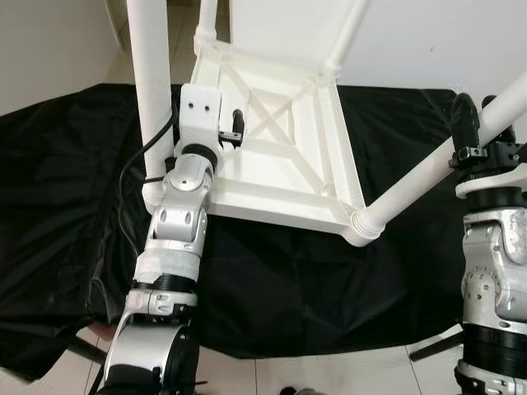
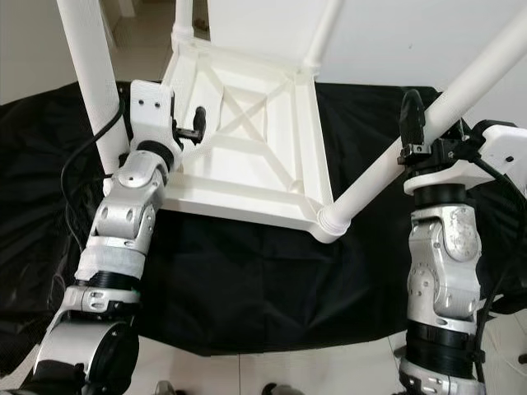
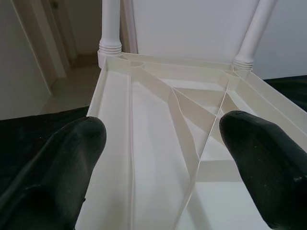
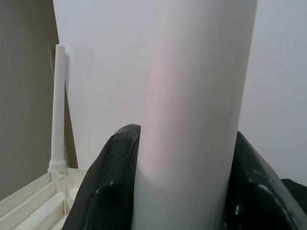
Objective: Building children table
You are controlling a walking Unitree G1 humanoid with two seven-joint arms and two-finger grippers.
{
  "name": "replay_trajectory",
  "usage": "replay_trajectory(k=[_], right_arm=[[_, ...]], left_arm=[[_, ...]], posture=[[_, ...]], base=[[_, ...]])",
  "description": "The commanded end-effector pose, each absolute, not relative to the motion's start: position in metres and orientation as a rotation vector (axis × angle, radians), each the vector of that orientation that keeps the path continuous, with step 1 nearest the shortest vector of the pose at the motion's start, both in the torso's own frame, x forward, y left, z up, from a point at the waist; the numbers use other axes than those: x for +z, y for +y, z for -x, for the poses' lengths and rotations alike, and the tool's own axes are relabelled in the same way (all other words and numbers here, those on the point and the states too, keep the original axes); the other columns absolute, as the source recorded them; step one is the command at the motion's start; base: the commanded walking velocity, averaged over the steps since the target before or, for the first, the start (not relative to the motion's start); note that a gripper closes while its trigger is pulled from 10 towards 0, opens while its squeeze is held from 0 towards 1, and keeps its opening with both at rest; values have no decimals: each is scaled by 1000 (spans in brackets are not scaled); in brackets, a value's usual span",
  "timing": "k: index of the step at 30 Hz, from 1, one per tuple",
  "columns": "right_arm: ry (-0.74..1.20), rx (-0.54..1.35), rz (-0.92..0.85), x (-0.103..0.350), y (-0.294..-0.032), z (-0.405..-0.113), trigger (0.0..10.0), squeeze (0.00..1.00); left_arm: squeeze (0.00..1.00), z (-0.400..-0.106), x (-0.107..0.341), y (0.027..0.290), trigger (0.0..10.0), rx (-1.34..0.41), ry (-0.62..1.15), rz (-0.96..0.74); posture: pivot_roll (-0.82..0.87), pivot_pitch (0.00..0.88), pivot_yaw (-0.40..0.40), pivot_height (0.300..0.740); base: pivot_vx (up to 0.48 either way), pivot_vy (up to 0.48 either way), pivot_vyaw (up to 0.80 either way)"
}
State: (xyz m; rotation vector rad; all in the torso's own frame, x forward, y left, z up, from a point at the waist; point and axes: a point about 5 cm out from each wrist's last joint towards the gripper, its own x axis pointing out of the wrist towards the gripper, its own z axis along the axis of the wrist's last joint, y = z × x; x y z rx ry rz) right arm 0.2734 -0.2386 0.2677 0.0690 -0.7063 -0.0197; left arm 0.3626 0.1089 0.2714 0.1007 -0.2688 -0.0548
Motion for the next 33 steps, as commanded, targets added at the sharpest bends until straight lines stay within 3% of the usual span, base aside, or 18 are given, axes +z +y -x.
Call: replay_trajectory(k=[1, 7, 19, 22, 24, 27, 33], right_arm=[[-334, -401, -64, 178, -305, -264, 0, 0], [-309, -416, -124, 165, -304, -268, 0, 0], [-187, -437, -295, 129, -282, -290, 0, 0], [-122, -374, -354, 122, -255, -311, 0, 0], [-122, -374, -354, 122, -255, -311, 0, 0], [-10, -255, -469, 110, -210, -339, 0, 0], [76, -204, -632, 94, -180, -347, 0, 0]], left_arm=[[0, -334, 320, 181, 10000, 287, -484, -120], [0, -326, 328, 180, 10000, 248, -491, -196], [0, -336, 374, 183, 10000, 144, -510, -400], [0, -344, 395, 175, 10000, 78, -526, -420], [0, -344, 395, 175, 10000, 78, -526, -420], [0, -350, 416, 148, 10000, -54, -547, -376], [0, -350, 421, 129, 10000, -125, -557, -369]], posture=[[42, 112, 61, 740], [58, 110, 69, 740], [124, 125, 160, 740], [138, 133, 183, 740], [138, 133, 183, 740], [143, 134, 183, 740], [144, 135, 179, 740]], base=[[0, 0, 0], [0, 0, 0], [0, 0, 0], [0, 0, 0], [0, 0, 0], [0, 0, 0], [0, 0, 0]])
